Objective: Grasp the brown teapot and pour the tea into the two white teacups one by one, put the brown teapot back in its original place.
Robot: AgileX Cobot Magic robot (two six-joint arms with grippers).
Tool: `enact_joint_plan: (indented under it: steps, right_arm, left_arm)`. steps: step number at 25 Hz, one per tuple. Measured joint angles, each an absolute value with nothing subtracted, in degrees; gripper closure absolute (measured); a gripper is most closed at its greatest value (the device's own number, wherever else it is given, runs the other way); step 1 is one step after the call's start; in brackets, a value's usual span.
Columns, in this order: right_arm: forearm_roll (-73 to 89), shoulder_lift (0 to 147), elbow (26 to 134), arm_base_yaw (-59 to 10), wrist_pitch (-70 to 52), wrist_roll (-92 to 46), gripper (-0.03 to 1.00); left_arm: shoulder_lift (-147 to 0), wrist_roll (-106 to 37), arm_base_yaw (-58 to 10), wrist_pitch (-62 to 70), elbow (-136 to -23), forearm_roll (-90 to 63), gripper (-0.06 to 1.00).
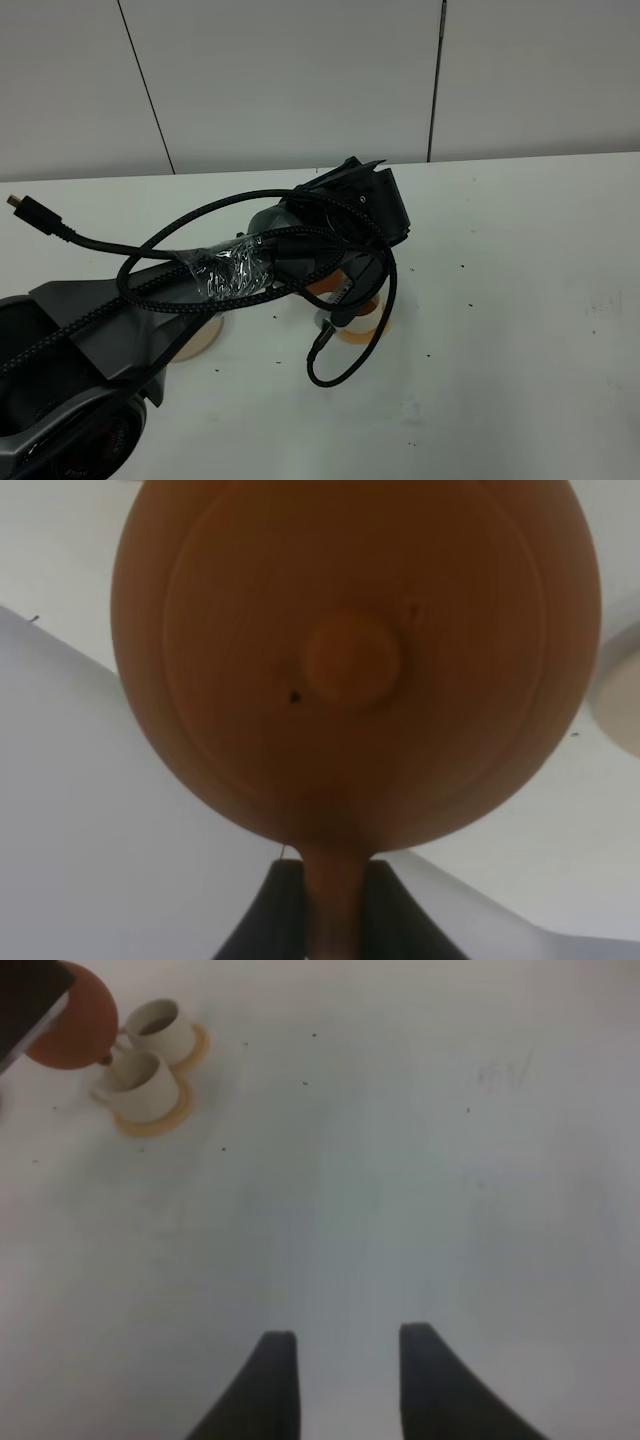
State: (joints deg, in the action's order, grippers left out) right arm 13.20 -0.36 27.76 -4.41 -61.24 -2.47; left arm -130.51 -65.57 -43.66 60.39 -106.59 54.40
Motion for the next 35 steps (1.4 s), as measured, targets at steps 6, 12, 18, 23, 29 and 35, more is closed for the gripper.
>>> enact_joint_plan:
  steps: [6,12,18,23,29,35]
  right_arm:
    - [13.2,-0.4,27.8,-4.4,-61.2,-2.5,0.73]
    - [13.2,-0.4,27.8,-4.4,-61.2,-2.5,0.73]
    - [13.2,-0.4,27.8,-4.4,-61.2,-2.5,0.73]
    - [13.2,-0.4,27.8,-4.4,-61.2,-2.5,0.73]
    - [13.2,-0.4,27.8,-4.4,-61.2,-2.5,0.73]
    - [13.2,-0.4,27.8,-4.4,-61.2,-2.5,0.73]
  left_arm:
    - [-130.5,-65.6,-43.7,60.1,-106.6,54.8,0.77]
    - [-130.5,-65.6,-43.7,60.0,-106.6,55.4,0.77]
    - [-130.5,-65.6,-43.9,59.6,-106.6,56.4,0.77]
    - [-130.5,-65.6,-44.6,58.8,-106.6,57.7,0.77]
    - [-130.5,-65.6,-44.8,58.6,-106.6,57.8,0.77]
    - [-130.5,-65.7,-44.8,58.6,-106.6,58.7,0.77]
